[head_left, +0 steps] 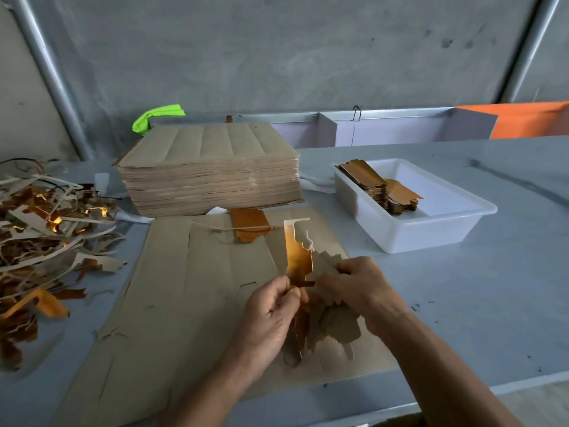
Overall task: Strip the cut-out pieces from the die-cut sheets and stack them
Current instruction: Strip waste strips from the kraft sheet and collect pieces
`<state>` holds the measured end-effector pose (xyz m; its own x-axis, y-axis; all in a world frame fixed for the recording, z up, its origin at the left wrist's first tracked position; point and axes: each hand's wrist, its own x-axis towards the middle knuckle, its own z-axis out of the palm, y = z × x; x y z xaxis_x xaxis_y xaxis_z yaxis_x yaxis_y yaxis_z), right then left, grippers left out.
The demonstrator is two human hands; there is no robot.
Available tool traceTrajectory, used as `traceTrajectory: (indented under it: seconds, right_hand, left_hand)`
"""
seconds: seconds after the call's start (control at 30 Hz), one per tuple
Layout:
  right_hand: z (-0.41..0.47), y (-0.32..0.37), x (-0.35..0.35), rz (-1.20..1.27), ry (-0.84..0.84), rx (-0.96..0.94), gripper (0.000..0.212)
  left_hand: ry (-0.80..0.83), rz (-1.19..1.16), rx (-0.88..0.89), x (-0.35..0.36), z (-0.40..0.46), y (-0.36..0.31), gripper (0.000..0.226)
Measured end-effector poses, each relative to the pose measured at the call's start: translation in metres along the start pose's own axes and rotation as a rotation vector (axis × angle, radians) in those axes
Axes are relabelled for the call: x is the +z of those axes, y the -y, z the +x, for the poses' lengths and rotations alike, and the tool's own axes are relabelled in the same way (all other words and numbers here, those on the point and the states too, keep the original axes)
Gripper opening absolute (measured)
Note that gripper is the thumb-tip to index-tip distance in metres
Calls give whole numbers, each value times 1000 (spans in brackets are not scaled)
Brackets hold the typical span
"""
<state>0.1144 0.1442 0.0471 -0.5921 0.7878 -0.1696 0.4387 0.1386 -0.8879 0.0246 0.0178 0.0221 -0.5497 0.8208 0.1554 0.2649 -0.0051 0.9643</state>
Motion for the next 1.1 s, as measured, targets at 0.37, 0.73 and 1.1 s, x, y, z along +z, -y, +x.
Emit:
traceTrajectory:
  seconds: [0.37,0.73,1.1]
  right_hand:
    - [4,-26,-33,252,12,287,14]
    - [12,-17,-13,116,110,208,17]
    - [7,-33,-30,107,-179,118,11]
  left_hand:
    - [-559,165,-241,-35,41,28,6]
    - [282,1060,-150,0,64,28,71]
    - [148,1225,-28,6,66,38,42]
